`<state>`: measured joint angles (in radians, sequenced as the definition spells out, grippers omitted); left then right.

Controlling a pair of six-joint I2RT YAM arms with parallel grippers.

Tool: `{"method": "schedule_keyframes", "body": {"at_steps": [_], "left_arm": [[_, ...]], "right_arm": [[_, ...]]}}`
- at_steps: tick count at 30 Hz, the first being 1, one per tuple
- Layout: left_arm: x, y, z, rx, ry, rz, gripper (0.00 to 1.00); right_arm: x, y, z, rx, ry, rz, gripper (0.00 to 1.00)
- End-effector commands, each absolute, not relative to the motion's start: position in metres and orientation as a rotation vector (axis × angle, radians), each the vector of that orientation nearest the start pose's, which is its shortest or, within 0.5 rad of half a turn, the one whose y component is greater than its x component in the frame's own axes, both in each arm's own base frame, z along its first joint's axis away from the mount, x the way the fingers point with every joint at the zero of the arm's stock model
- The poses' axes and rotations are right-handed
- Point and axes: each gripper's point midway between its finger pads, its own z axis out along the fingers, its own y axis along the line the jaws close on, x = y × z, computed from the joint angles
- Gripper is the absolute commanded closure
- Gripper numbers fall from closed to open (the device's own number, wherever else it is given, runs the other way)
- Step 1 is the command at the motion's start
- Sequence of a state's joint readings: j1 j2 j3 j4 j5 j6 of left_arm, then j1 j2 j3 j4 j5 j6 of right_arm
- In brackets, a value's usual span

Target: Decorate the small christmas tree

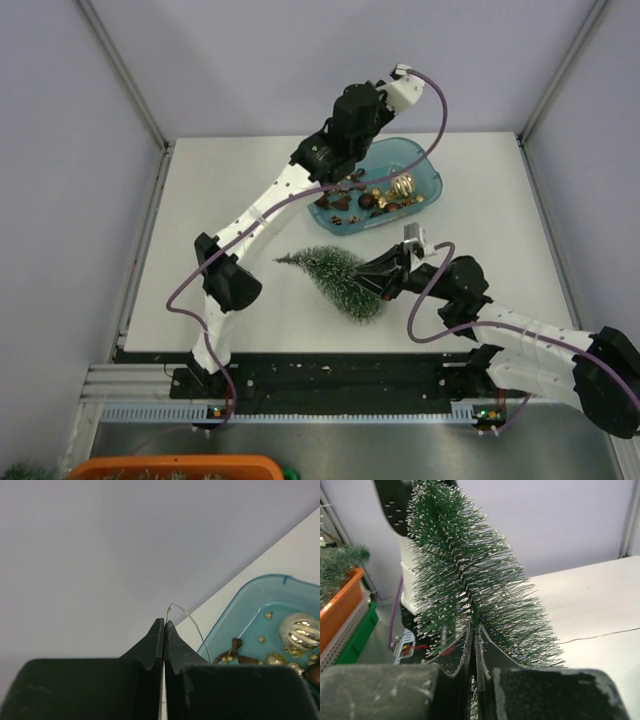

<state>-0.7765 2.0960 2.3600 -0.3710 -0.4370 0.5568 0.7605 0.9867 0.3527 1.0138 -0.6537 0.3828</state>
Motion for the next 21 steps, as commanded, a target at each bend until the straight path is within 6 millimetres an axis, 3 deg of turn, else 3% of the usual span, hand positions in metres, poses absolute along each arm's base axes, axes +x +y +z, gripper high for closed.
{"method": "schedule_keyframes", "body": {"at_steps": [1,5,10,16,21], "left_arm": [[0.432,-0.365,0.508,0.673,1.254,0.036,1.0],[0.402,-0.385,0.515,0.698,1.237,-0.02,1.0],[0.367,-0.399,0.521,0.712,1.247,-0.116,0.99],[0.331,-0.385,0.537,0.692,1.266,-0.2,0.99],[0.295,-0.36,0.543,0.704,1.282,-0.255,0.99]], "right_arm": [[0.163,0.311,0.274,-0.8,1.164,1.269,1.0],[0.186,0.311,0.271,-0.718,1.217,1.147,1.0],[0.213,0.294,0.273,-0.552,1.266,1.001,1.0],[0.238,0.261,0.268,-0.353,1.326,0.797,1.0],[0.248,0.246,0.262,-0.265,1.363,0.72,1.0]]}}
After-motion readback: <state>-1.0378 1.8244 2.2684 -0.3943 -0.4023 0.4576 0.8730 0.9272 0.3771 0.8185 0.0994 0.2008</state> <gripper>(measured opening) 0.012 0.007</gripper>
